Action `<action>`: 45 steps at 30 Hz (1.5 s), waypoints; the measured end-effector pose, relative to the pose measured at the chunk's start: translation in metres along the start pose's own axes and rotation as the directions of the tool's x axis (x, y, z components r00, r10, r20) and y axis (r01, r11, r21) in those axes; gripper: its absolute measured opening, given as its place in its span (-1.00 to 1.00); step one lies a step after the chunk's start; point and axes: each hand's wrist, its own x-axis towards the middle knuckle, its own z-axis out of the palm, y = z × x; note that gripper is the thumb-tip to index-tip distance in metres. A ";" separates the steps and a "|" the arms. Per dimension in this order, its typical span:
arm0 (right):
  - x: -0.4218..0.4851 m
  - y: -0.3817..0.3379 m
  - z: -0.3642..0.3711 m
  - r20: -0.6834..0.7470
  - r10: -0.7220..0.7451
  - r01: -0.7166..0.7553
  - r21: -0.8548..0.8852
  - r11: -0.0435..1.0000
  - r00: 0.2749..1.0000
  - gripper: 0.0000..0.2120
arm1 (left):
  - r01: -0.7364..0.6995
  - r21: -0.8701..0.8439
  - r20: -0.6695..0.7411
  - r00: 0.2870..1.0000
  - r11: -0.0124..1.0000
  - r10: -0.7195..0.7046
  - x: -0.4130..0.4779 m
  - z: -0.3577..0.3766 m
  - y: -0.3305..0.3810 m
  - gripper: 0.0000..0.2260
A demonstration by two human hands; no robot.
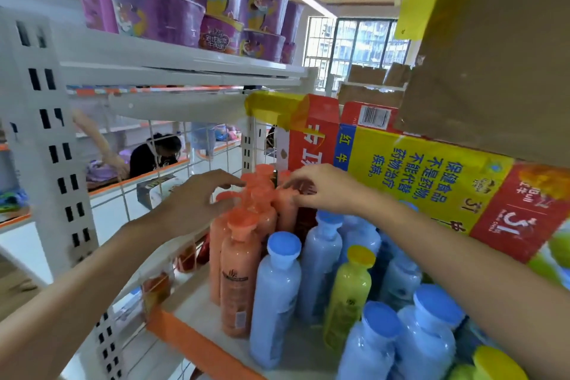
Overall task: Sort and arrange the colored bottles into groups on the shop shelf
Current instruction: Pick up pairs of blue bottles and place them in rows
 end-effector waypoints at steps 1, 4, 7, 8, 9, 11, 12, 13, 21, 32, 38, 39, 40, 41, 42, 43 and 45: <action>-0.007 0.006 -0.005 -0.027 0.026 -0.026 -0.010 1.000 0.999 -0.70 | -0.014 -0.024 0.010 1.000 1.000 0.014 0.003 0.003 0.004 -0.74; -0.034 0.020 -0.021 -0.070 0.085 -0.088 -0.033 0.996 0.994 -0.67 | -0.022 -0.082 0.030 0.999 0.996 0.025 0.014 0.015 0.017 -0.76; -0.060 0.036 -0.033 -0.101 0.147 -0.151 -0.031 0.988 0.984 -0.68 | -0.044 -0.072 0.047 0.998 0.996 0.047 0.025 0.030 0.033 -0.74; -0.069 0.040 -0.037 -0.106 0.169 -0.172 -0.017 0.985 0.980 -0.69 | -0.053 -0.079 0.048 0.997 0.995 0.057 0.029 0.035 0.040 -0.70; -0.078 0.045 -0.041 -0.108 0.187 -0.189 -0.010 0.982 0.976 -0.69 | -0.063 -0.098 0.049 0.996 0.993 0.068 0.032 0.040 0.046 -0.70; -0.097 0.053 -0.047 -0.109 0.206 -0.209 -0.020 0.978 0.972 -0.68 | -0.099 -0.126 0.063 0.992 0.987 0.107 0.036 0.050 0.061 -0.74; -0.106 0.057 -0.050 -0.111 0.215 -0.219 -0.025 0.975 0.970 -0.68 | -0.129 -0.106 0.070 0.988 0.986 0.137 0.038 0.056 0.068 -0.75; -0.116 0.061 -0.052 -0.117 0.221 -0.226 -0.028 0.974 0.968 -0.68 | -0.150 -0.082 0.076 0.985 0.985 0.156 0.039 0.062 0.074 -0.74; -0.185 0.086 -0.059 -0.095 0.283 -0.287 -0.033 0.957 0.954 -0.66 | -0.174 -0.018 0.152 0.973 0.985 0.175 0.033 0.101 0.124 -0.72; -0.256 0.098 -0.064 -0.114 0.290 -0.294 -0.019 0.956 0.950 -0.65 | -0.158 -0.094 0.158 0.973 0.983 0.171 0.002 0.130 0.174 -0.79; -0.289 0.090 -0.076 -0.167 0.313 -0.323 -0.039 0.946 0.935 -0.66 | -0.211 -0.150 0.161 0.959 0.966 0.234 -0.007 0.137 0.205 -0.80; -0.296 0.090 -0.077 -0.182 0.330 -0.343 -0.039 0.939 0.926 -0.66 | -0.229 -0.146 0.173 0.952 0.962 0.252 -0.006 0.139 0.209 -0.80; -0.303 0.088 -0.078 -0.194 0.352 -0.366 -0.038 0.930 0.915 -0.67 | -0.259 -0.143 0.180 0.942 0.955 0.283 -0.003 0.141 0.214 -0.78; -0.311 0.087 -0.078 -0.201 0.380 -0.395 -0.040 0.918 0.903 -0.67 | -0.282 -0.139 0.194 0.932 0.949 0.306 -0.001 0.143 0.217 -0.77; -0.318 0.086 -0.078 -0.208 0.405 -0.422 -0.041 0.906 0.890 -0.68 | -0.302 -0.147 0.209 0.921 0.942 0.328 0.002 0.145 0.221 -0.77; -0.326 0.084 -0.078 -0.209 0.437 -0.453 -0.034 0.891 0.875 -0.68 | -0.311 -0.158 0.233 0.911 0.937 0.341 0.004 0.147 0.226 -0.76; -0.343 0.080 -0.076 -0.228 0.493 -0.506 0.000 0.862 0.840 -0.69 | -0.334 -0.179 0.281 0.884 0.925 0.374 0.008 0.153 0.235 -0.73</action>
